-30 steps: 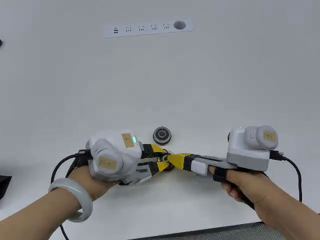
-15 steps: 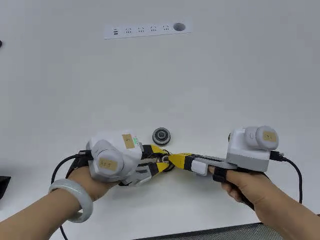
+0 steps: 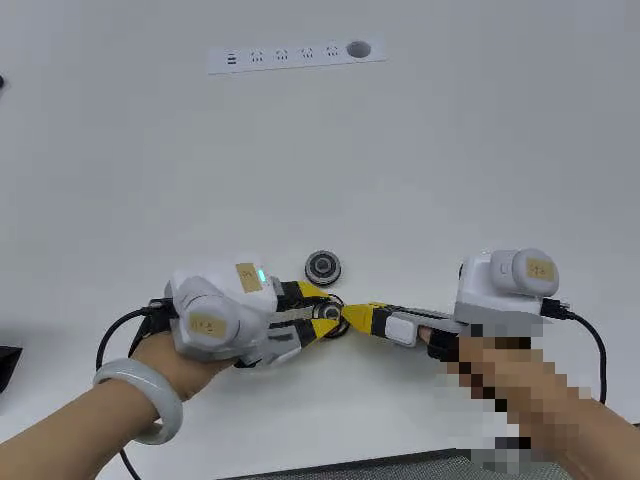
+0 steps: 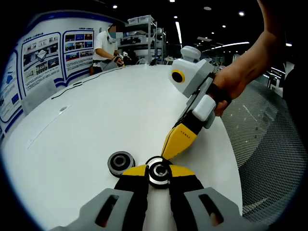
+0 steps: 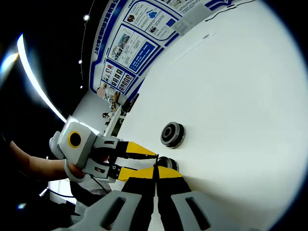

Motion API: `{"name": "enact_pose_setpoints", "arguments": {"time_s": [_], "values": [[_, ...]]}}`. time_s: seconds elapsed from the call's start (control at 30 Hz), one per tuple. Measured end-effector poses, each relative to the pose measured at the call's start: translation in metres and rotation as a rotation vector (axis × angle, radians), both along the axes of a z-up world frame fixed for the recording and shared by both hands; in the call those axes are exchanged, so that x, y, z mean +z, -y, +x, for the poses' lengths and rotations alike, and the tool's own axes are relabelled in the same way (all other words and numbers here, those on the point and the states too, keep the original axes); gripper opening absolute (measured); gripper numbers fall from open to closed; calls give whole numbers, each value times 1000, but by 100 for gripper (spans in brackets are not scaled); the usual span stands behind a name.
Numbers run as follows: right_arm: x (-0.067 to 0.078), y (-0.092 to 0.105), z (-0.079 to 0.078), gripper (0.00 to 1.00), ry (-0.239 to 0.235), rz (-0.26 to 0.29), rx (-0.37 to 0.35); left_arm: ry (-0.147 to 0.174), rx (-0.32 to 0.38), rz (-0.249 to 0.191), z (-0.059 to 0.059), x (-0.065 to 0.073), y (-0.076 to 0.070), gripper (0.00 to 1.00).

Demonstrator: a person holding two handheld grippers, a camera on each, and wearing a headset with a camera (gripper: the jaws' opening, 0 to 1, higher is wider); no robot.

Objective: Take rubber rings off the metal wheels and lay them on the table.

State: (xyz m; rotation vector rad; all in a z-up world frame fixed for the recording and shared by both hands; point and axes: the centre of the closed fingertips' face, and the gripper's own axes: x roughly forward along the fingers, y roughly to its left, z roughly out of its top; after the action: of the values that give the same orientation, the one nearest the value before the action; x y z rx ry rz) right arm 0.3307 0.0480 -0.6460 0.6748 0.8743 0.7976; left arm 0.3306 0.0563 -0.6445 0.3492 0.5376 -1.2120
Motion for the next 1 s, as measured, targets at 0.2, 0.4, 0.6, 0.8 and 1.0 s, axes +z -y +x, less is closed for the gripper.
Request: {"name": "enact_pose_setpoints", "arguments": {"time_s": [0.2,0.4,0.6,0.8,1.0], "values": [[1,-1,1,2,2,1,0,6,15,-9,2,2,-4,23],[3,-2,0,2,2,6,2,5,23,-1,1,1,-9,31],[8,-4,0,2,6,18,0,1,34,3,0,-1,-14,35],[11,-8,-2,2,11,25,7,0,56,-4,-1,-1,-20,39],[16,-9,-5,2,14,34,10,0,79,-4,-1,-1,-26,42]]}}
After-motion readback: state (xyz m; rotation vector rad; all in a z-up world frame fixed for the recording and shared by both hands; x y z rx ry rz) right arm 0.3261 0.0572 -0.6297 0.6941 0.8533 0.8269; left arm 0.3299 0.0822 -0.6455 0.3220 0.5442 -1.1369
